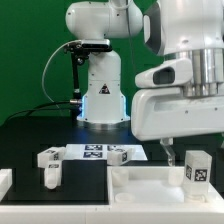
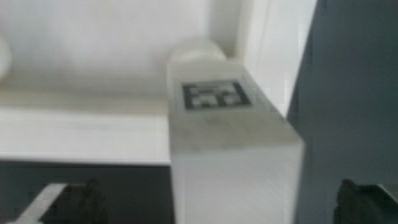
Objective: Assemble one leg
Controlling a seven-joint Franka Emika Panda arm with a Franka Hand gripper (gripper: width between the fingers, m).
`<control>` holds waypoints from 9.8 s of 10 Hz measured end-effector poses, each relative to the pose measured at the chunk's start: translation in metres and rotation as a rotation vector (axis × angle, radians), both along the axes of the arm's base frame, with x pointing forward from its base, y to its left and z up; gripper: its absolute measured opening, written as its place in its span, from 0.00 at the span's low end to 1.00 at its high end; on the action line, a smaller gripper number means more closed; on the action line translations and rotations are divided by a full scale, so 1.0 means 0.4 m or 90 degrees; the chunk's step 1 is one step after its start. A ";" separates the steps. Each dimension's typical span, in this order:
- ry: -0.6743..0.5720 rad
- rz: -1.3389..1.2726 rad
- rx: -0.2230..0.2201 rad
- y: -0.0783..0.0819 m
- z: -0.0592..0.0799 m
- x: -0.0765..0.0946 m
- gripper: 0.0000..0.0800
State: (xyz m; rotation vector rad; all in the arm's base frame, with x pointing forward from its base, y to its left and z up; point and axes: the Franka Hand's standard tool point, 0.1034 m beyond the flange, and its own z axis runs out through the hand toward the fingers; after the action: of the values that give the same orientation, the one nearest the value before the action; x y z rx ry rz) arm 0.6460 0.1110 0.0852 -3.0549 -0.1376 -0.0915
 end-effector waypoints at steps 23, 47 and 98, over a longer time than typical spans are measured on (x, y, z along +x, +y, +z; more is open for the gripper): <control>0.034 -0.378 0.030 0.003 -0.024 -0.003 0.81; 0.025 -0.444 0.024 -0.014 -0.029 -0.009 0.79; -0.004 -0.522 0.020 0.025 -0.039 -0.018 0.81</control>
Offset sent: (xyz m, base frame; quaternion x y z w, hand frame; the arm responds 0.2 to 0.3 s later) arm 0.0000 0.0000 0.0000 0.0000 0.0000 0.0000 1.0000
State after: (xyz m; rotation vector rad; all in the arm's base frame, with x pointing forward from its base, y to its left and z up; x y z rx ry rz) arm 0.6389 0.1209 0.0697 -2.8550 1.0923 -0.1458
